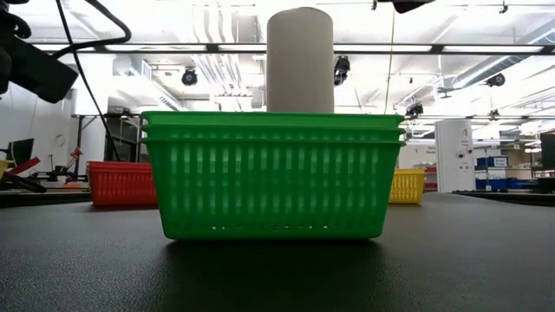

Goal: Stack baskets by color
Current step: Stack the bottom yellow bin on the stacked yellow bins

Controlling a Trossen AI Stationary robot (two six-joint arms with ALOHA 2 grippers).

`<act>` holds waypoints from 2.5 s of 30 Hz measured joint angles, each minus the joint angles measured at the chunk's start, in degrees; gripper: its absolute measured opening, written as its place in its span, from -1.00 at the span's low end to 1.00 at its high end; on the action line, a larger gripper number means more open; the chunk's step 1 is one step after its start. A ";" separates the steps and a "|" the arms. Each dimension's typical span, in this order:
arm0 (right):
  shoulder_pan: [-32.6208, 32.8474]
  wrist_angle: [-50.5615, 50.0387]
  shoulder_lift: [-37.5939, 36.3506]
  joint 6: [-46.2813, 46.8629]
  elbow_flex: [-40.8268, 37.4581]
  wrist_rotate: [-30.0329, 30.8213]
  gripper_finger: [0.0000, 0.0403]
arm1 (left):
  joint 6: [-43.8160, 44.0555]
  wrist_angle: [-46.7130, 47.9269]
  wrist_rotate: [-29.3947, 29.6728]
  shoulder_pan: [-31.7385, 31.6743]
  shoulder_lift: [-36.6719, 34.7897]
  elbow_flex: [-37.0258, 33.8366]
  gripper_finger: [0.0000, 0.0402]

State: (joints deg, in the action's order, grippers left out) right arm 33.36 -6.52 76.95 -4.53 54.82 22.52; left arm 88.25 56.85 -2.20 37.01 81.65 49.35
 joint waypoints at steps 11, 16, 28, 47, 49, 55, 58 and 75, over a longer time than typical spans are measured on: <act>0.00 0.02 0.02 2.72 -0.51 0.00 -0.72 | -0.03 -0.14 0.44 0.19 0.00 1.05 -0.96; -0.02 0.02 0.04 5.14 -0.51 0.00 -0.72 | -6.75 4.35 1.69 0.68 0.00 6.13 -0.99; -0.13 3.38 0.09 5.93 -0.69 0.00 -0.32 | -47.24 1.75 22.86 2.94 -0.04 24.82 -1.00; -11.01 26.51 0.09 -12.93 -0.39 -32.57 0.00 | -117.40 -33.75 5.49 2.77 0.15 22.10 -1.00; -12.86 27.06 0.09 -13.52 0.36 -36.53 0.00 | -119.95 -35.47 5.42 2.26 0.13 21.95 -1.00; -15.98 28.33 2.78 -15.93 3.41 -46.50 0.00 | -124.76 -39.73 -1.06 -1.02 0.11 21.34 -1.00; -16.87 27.91 5.18 -16.69 5.51 -51.69 0.00 | -125.50 -40.12 -2.69 -2.91 0.11 21.22 -1.00; -19.76 18.52 15.02 -25.89 16.88 -70.14 -0.40 | -127.61 -41.12 -7.42 -8.88 0.74 20.96 -1.00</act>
State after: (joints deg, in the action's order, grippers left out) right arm 13.61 11.99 91.96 -30.42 71.70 -47.62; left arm -39.36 15.73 -9.62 28.13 82.39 70.31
